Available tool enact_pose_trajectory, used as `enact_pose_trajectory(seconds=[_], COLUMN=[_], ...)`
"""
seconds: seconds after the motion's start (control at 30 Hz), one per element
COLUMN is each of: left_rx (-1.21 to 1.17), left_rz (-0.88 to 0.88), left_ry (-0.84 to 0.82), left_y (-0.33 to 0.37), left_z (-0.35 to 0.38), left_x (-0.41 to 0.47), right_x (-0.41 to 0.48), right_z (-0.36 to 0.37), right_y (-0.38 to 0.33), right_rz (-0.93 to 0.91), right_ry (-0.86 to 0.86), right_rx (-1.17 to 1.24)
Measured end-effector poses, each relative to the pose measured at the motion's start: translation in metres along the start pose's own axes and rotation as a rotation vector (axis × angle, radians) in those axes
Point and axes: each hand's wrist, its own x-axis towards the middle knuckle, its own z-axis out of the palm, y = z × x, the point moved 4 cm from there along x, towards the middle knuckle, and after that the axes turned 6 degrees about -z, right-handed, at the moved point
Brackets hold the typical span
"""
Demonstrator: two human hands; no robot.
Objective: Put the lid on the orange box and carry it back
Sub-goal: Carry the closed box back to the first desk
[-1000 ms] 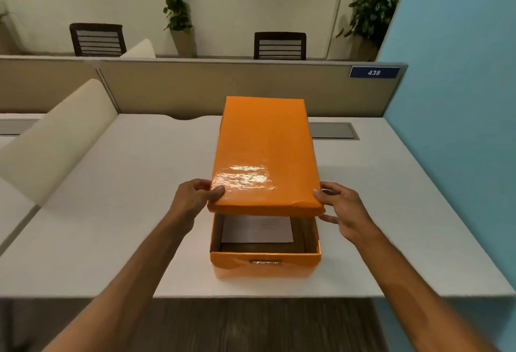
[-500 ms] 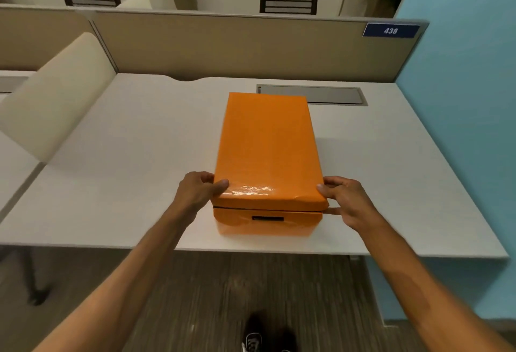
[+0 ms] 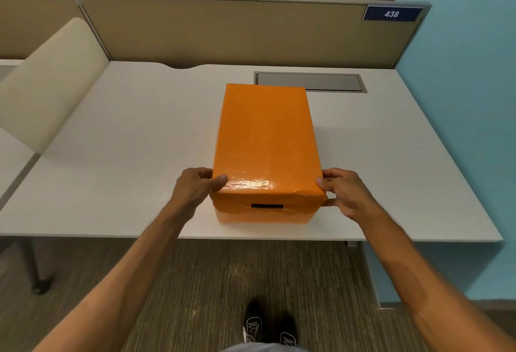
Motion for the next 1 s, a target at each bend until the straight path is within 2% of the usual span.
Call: enact_pose_trajectory(seconds=[0.47,0.83,0.9,1.0], left_rx=[-0.097,-0.218,-0.211,-0.196], left_rz=[0.006,0.042,0.080,0.063], left_ry=[-0.028,-0.108,-0.152,-0.132], left_y=[-0.027,-0.030,-0.025,-0.019], left_z=[0.001,0.006,0.008,0.005], left_x=[0.007,0.012,0.014,0.018], right_x=[0.001,0.009,0.014,0.024], right_z=[0.005,0.005,0.007,0.009], right_y=[0.009,0.017,0.016,0.010], right_rz=[-0.058,-0.037,-0.062,-0.140], right_ry=[0.051,0.056,0.058,0.073], right_rx=[-0.150,-0.093,-0.078,-0.129])
